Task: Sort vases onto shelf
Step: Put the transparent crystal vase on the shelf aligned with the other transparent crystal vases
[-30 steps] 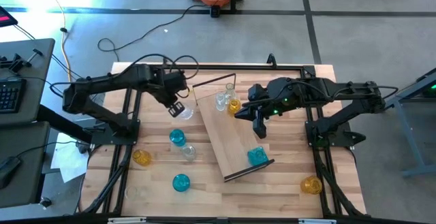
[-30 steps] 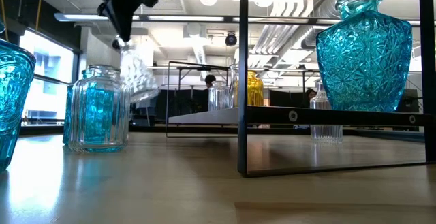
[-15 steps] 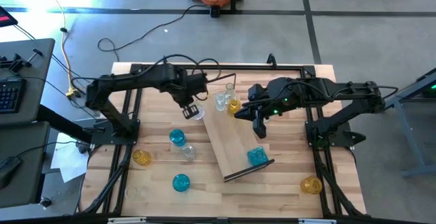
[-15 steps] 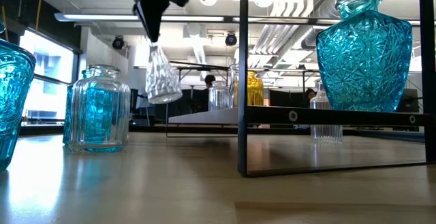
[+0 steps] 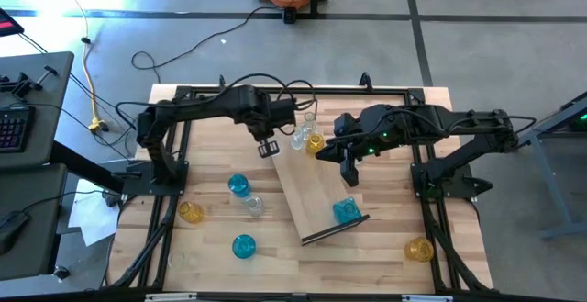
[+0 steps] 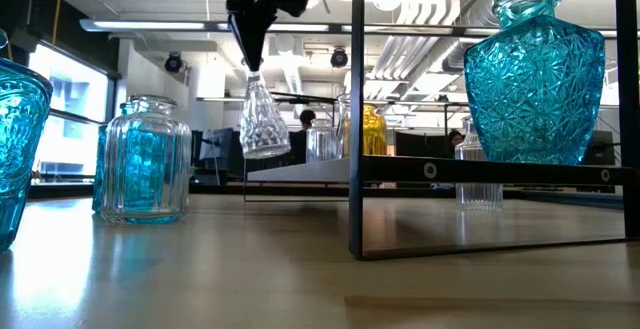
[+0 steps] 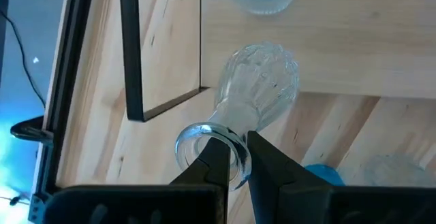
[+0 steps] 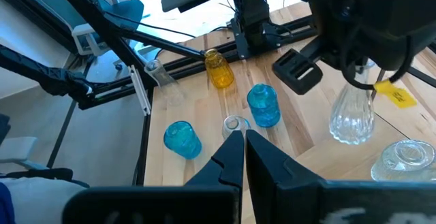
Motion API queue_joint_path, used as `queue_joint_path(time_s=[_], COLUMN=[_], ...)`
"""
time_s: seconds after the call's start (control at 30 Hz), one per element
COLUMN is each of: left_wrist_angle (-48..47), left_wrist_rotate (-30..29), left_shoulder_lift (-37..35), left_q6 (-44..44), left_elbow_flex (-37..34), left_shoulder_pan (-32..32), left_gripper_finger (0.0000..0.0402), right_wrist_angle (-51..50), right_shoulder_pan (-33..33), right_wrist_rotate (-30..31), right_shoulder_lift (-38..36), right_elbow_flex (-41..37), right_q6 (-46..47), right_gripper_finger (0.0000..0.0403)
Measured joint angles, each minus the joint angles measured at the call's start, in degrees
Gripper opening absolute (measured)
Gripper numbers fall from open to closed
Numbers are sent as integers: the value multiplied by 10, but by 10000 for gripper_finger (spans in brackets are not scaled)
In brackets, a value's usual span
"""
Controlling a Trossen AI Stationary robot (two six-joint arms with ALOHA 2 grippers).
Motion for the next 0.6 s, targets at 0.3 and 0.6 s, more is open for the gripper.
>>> queue_joint_path(time_s=[0.3, 0.6], left_wrist_angle=[-9, 19], left_wrist_rotate=[-27, -28], left_shoulder_lift=[24, 25], left_q6=[36, 49], left_elbow_flex=[7, 7], left_shoulder_pan=[0, 1], left_gripper_finger=[16, 16], right_wrist_angle=[0, 0], right_shoulder_pan=[0, 0], right_wrist_rotate=[0, 0], right_shoulder_lift=[0, 0], right_elbow_flex=[0, 0], right_q6=[0, 0], right_gripper_finger=[0, 0])
